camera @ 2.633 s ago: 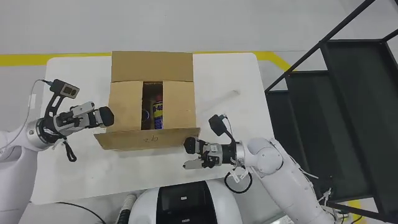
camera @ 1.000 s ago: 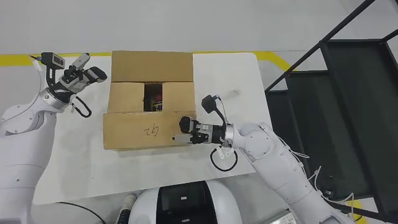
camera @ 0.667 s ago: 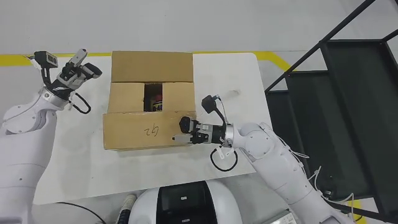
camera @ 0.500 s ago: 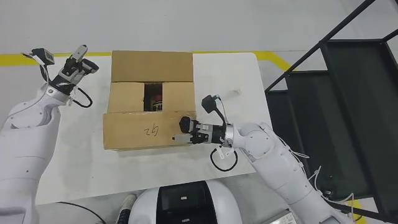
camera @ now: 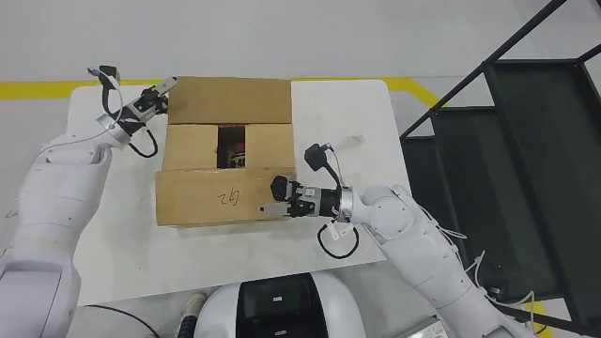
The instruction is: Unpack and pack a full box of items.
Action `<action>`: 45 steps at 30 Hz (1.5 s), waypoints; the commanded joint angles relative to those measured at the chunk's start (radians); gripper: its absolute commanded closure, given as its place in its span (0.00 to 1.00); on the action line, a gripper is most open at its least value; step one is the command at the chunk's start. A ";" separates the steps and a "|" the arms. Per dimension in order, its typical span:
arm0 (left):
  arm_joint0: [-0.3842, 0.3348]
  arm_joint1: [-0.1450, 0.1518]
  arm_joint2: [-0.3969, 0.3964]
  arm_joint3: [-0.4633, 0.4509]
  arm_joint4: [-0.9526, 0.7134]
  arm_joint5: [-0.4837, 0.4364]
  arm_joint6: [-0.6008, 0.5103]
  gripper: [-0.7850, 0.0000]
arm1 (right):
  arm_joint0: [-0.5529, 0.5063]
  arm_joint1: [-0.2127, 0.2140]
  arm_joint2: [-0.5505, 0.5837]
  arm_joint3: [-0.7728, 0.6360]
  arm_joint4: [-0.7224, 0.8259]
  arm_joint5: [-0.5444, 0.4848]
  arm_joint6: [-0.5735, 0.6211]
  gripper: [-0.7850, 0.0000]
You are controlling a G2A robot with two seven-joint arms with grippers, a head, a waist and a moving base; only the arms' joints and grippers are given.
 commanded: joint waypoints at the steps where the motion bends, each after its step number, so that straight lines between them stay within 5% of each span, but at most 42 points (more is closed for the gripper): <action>1: -0.022 -0.010 0.008 0.039 -0.008 -0.023 -0.015 0.00 | 0.000 0.000 0.000 0.000 0.000 0.000 0.000 0.00; 6: -0.048 -0.025 -0.013 0.079 -0.145 -0.080 -0.174 0.00 | 0.000 0.000 0.000 0.000 0.000 0.000 0.000 0.00; 9: -0.036 -0.020 -0.032 0.031 -0.244 -0.026 -0.260 0.00 | 0.000 0.000 0.000 0.000 0.000 0.000 0.000 0.00; 27: 0.201 0.112 -0.186 -0.395 -0.438 0.217 -0.503 0.00 | 0.000 0.000 0.000 0.000 0.000 0.000 0.000 0.00; 45: 0.224 0.169 -0.129 -0.494 -0.288 0.399 -0.685 0.00 | 0.000 0.000 0.000 0.000 0.000 0.000 0.000 0.00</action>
